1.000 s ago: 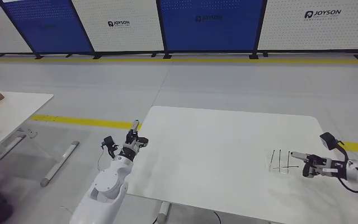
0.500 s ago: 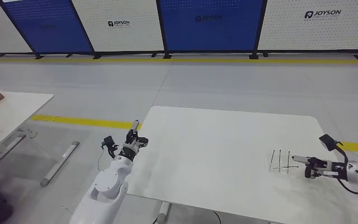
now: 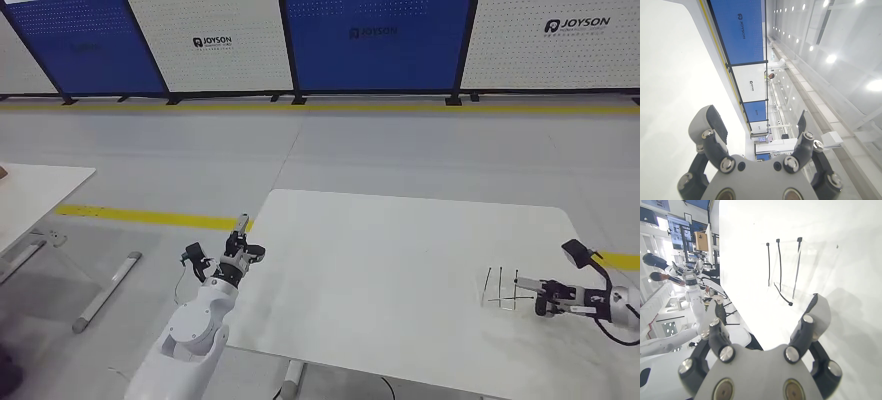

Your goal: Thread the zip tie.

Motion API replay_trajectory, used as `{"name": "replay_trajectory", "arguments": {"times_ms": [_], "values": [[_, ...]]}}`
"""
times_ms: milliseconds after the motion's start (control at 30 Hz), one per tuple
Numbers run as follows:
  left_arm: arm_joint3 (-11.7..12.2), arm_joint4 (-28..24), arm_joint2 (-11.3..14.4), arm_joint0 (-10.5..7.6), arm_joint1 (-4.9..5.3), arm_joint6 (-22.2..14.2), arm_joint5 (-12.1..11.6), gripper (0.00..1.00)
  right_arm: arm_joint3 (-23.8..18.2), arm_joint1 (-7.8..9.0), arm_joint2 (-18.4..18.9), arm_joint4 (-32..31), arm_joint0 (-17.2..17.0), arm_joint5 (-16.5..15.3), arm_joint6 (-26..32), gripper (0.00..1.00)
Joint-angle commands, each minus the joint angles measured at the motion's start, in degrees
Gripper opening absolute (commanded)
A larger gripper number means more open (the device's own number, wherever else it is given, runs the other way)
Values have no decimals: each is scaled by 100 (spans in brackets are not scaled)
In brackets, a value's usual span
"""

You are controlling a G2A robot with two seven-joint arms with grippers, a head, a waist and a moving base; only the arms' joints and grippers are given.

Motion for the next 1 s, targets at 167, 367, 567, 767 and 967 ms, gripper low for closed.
{"name": "replay_trajectory", "arguments": {"times_ms": [167, 367, 567, 767, 967], "values": [[0, 0, 0, 0, 0, 0, 0, 100, 259, 9, -71, -53, 106, 40, -79, 49], [0, 0, 0, 0, 0, 0, 0, 100, 380, 6, -149, -24, 170, 9, -82, 49], [0, 0, 0, 0, 0, 0, 0, 100, 493, 17, -192, -29, 214, -3, -95, 45], [0, 0, 0, 0, 0, 0, 0, 100, 622, 18, -248, -15, 265, -1, -121, 42], [0, 0, 0, 0, 0, 0, 0, 100, 722, 28, -259, 56, 300, -38, -111, 34]]}}
